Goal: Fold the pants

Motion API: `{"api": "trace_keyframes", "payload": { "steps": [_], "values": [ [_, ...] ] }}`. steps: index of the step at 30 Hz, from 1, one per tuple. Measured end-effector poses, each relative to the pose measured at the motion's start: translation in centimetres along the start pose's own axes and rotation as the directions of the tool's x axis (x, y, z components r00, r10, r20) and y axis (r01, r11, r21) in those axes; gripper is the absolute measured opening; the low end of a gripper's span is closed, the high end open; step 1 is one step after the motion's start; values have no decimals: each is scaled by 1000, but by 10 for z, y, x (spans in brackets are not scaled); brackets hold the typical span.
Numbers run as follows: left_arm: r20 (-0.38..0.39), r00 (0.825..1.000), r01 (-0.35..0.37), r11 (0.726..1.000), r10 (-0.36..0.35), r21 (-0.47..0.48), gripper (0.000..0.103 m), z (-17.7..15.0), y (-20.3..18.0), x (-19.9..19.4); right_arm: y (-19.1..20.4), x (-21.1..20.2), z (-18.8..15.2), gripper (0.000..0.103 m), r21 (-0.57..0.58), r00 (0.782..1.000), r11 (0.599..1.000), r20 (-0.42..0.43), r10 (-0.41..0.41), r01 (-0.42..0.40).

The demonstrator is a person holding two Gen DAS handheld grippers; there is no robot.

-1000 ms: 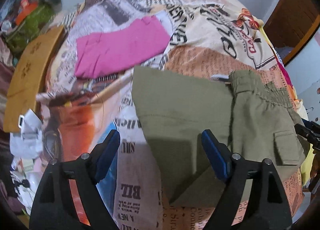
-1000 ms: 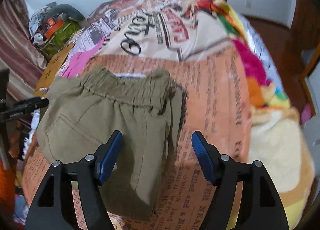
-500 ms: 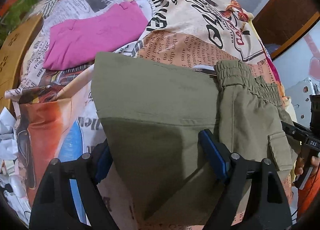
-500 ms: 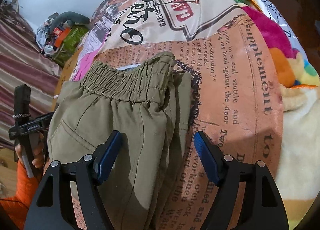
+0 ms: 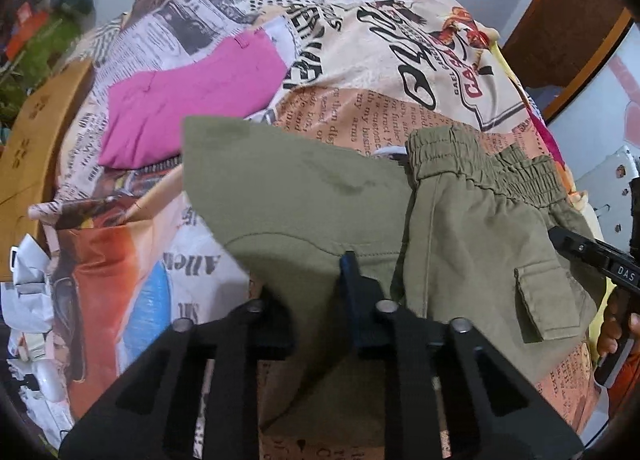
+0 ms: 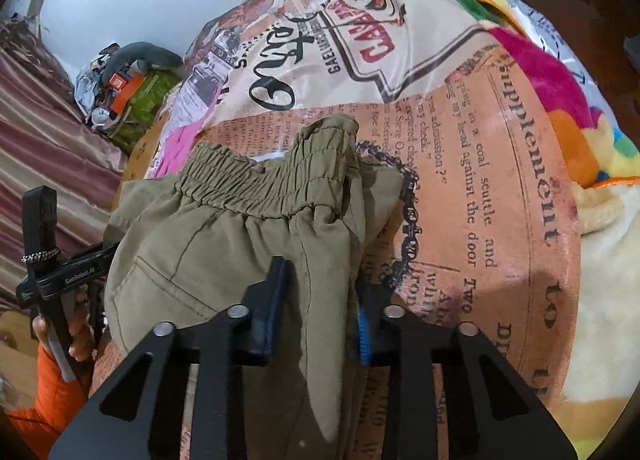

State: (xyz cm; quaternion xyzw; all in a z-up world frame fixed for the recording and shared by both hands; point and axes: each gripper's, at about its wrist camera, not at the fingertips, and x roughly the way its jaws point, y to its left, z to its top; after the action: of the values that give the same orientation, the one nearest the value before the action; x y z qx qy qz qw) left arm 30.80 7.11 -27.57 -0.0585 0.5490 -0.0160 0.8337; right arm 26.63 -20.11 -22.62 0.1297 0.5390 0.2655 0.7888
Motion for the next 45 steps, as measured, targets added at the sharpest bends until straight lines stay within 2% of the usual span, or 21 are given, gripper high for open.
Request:
{"api": "trace_keyframes", "payload": {
  "steps": [9, 18, 35, 41, 45],
  "values": [
    [59, 998, -37, 999, 37, 9, 10, -3, -2, -24, 24, -19, 9, 13, -61, 998, 998, 70, 4, 0],
    [150, 988, -23, 1000, 25, -13, 4, 3, 0, -64, 60, -36, 20, 12, -163, 989, 986, 147, 4, 21],
    [327, 941, -89, 996, 90, -20, 3, 42, 31, -124, 121, -49, 70, 12, -285, 966, 958, 257, 34, 42],
    [354, 927, -111, 992, 123, -53, 3, 63, 53, -126, 142, -31, 99, 12, -315, 964, 949, 260, 53, 33],
    [350, 924, -131, 988, 153, -85, 3, 77, 75, -120, 157, -11, 118, 12, -341, 965, 940, 253, 63, 29]
  ]
}}
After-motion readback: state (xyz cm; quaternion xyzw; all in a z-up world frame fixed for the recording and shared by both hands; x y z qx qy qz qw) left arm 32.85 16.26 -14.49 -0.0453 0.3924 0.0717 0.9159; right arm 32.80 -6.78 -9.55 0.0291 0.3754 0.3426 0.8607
